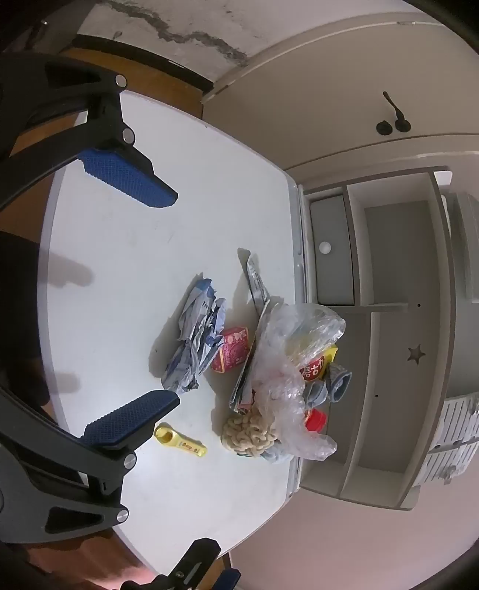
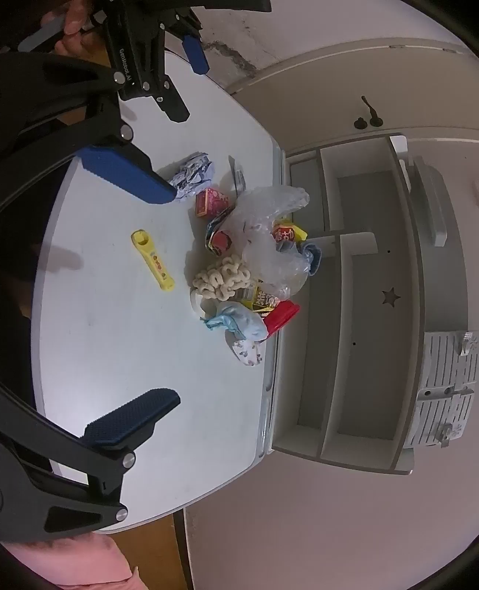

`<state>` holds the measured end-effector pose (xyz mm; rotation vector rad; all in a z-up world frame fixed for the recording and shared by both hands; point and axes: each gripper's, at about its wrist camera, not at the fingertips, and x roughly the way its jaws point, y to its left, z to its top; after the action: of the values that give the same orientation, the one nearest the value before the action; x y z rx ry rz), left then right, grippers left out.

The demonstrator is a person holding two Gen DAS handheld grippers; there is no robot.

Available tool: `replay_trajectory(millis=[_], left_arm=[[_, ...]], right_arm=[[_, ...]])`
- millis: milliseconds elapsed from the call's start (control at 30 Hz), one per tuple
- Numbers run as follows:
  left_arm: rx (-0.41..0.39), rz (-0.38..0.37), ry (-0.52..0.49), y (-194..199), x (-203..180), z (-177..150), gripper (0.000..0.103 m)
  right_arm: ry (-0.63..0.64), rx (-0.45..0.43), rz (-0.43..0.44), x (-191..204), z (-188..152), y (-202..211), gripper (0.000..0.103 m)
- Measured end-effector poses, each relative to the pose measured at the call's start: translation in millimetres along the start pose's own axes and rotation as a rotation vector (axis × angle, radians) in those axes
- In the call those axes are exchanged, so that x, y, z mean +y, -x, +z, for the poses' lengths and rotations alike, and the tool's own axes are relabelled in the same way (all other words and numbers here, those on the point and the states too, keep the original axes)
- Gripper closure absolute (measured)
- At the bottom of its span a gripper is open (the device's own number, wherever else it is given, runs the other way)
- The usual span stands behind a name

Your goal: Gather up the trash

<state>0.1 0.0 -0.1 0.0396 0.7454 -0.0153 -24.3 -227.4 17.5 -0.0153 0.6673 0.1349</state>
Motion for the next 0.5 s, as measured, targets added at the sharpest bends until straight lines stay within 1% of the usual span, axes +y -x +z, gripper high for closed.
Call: replay_trajectory(millis=[167, 267, 300, 500], left_arm=[[0.002, -0.004, 0.006, -0.1, 2.4, 0.3, 0.006], [0.002, -0.004, 0.013, 0.7, 6.4, 0.8, 0.006], [0.005, 0.002, -0.007, 0.5, 1.0, -1.3, 0.006], [0.005, 0.005, -0.007, 0.9, 1.3, -1.4, 0.006]], right_arm=[[0.002, -0.004, -0.002, 1.2, -0.1, 3.8, 0.006], [0.002, 0.001, 0.001, 0.3, -0.1, -0.6, 0.006], [0.003, 0.001, 0.001, 1.0, -0.4, -0.6, 0.006], [-0.004, 0.001, 0.011, -0.5, -0.2, 0.0, 0.006]])
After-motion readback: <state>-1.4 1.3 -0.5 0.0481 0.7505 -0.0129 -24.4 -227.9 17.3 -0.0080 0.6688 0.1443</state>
